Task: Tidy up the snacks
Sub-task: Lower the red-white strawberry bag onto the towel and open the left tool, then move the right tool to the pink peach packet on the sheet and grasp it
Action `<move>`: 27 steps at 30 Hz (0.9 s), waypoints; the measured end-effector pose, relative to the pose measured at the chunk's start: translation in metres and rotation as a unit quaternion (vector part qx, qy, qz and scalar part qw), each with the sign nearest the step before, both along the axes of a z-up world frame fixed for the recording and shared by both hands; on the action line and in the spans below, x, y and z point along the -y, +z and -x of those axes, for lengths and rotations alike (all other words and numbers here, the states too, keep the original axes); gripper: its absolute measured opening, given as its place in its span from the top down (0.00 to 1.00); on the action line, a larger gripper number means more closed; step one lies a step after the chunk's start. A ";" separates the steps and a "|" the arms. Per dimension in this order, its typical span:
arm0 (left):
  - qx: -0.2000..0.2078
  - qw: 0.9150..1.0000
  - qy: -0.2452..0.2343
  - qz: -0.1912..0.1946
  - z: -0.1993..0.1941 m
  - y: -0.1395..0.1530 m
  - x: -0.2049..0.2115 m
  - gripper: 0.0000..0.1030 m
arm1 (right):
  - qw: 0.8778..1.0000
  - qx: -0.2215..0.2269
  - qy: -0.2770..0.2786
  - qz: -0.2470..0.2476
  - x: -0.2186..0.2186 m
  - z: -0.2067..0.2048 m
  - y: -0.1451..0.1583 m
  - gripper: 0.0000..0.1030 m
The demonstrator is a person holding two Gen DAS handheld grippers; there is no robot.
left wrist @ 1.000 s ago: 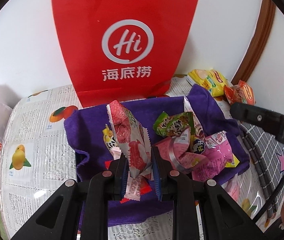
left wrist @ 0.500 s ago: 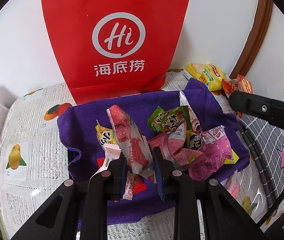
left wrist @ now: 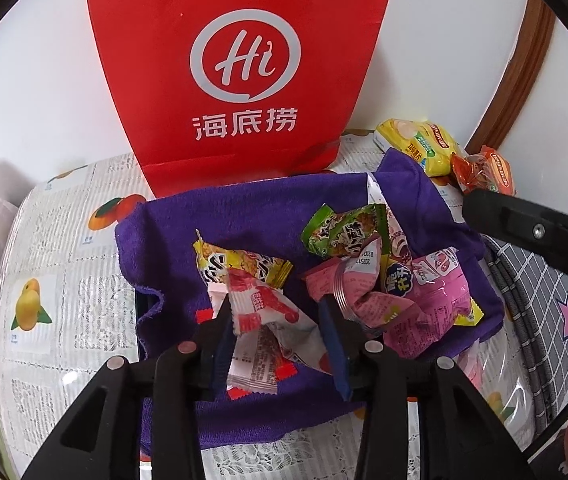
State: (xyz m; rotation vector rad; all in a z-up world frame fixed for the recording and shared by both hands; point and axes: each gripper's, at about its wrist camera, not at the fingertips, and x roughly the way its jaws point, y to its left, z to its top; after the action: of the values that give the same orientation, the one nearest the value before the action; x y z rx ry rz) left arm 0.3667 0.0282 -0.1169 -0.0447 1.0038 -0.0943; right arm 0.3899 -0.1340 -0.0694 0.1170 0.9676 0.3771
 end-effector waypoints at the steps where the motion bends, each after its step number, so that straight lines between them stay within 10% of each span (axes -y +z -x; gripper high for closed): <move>1: 0.000 1.000 0.000 0.001 0.000 0.000 0.000 0.62 | 1.000 -0.001 0.001 0.001 -0.001 0.000 0.000 0.52; 27: 0.030 0.999 0.026 0.009 0.011 0.029 -0.013 0.45 | 0.999 0.033 -0.006 0.011 0.003 0.044 0.011 0.51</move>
State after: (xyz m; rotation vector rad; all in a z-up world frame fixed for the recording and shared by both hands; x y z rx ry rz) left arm 0.3560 0.0415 -0.0880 -0.0845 0.9418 -0.0571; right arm 0.3455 -0.1367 -0.0583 0.0899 0.9056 0.3574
